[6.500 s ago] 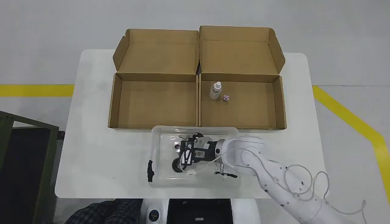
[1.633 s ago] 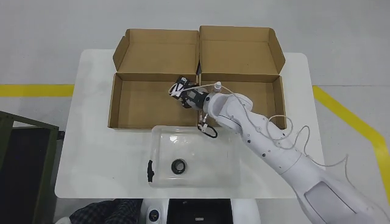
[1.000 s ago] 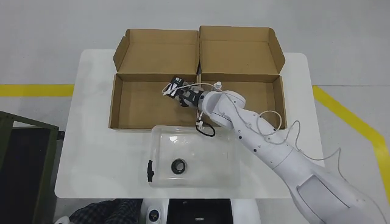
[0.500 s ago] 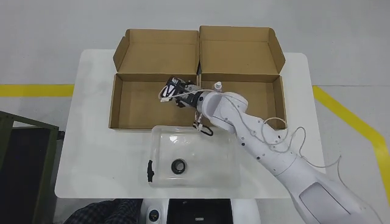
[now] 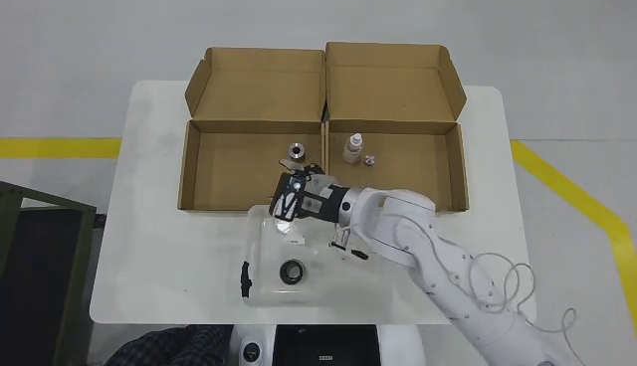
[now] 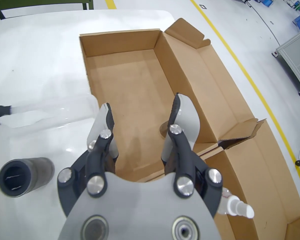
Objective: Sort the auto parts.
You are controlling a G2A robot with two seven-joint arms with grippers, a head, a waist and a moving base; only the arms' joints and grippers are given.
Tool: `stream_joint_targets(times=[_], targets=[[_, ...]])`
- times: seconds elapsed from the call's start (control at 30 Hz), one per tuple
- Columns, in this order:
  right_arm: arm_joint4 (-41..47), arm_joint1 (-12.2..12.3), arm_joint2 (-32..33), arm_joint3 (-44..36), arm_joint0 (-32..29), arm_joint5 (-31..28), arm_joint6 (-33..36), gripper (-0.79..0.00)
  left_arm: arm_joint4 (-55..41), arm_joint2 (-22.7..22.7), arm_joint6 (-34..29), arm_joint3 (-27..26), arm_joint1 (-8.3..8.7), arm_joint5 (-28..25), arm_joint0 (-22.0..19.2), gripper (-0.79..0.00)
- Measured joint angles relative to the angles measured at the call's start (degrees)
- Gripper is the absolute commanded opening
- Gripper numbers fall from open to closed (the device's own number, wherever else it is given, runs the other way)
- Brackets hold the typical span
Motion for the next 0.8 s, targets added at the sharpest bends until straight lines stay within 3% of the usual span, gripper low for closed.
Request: stream_joint_targets(times=[0.33,0.8], targets=[[-4.15,2.7,4.65,-9.74,-12.23,-5.58,-2.29,-0.259,0.0,0.0,0.0,0.0,0.0,0.0,0.0,0.0],[-10.07,5.05,7.32,-11.37,-21.71,-10.56,-7.99,-0.234,0.0,0.0,0.0,0.0,0.0,0.0,0.0,0.0]])
